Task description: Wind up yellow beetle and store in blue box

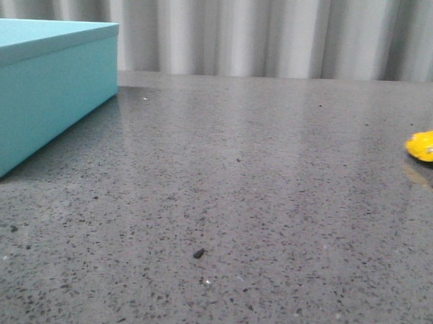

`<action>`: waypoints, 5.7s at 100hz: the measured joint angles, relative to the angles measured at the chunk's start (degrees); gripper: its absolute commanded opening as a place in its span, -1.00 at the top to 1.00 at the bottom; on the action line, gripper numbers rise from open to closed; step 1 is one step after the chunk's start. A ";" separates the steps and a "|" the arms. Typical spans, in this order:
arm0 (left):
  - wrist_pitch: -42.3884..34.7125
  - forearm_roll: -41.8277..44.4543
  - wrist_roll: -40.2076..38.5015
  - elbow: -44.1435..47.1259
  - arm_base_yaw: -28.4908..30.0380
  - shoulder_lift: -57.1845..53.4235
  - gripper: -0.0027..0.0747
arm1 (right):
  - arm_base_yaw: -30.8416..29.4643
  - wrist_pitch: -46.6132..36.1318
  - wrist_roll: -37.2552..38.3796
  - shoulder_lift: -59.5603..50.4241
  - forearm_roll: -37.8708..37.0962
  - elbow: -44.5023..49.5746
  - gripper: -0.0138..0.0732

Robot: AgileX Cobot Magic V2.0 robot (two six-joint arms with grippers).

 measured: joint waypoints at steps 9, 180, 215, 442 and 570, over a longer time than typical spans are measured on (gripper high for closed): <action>-1.15 -0.04 0.00 0.00 0.00 0.00 0.99 | 0.08 0.52 -0.25 -3.12 0.00 -0.04 0.80; 23.10 0.33 44.03 -57.75 -25.90 73.38 -0.21 | 0.47 -9.75 -2.51 -30.23 0.00 18.59 0.80; 19.30 -2.77 52.05 -57.85 -27.84 77.84 -0.30 | 0.47 -9.64 -2.51 -30.23 0.03 18.63 0.80; 29.02 -0.50 33.82 -70.86 -2.19 77.33 0.77 | 2.00 -12.10 -2.51 -30.23 0.12 21.96 0.80; 3.60 -5.12 23.62 -35.73 14.60 43.99 0.45 | 2.00 -21.29 -2.77 -43.21 -2.01 35.54 0.81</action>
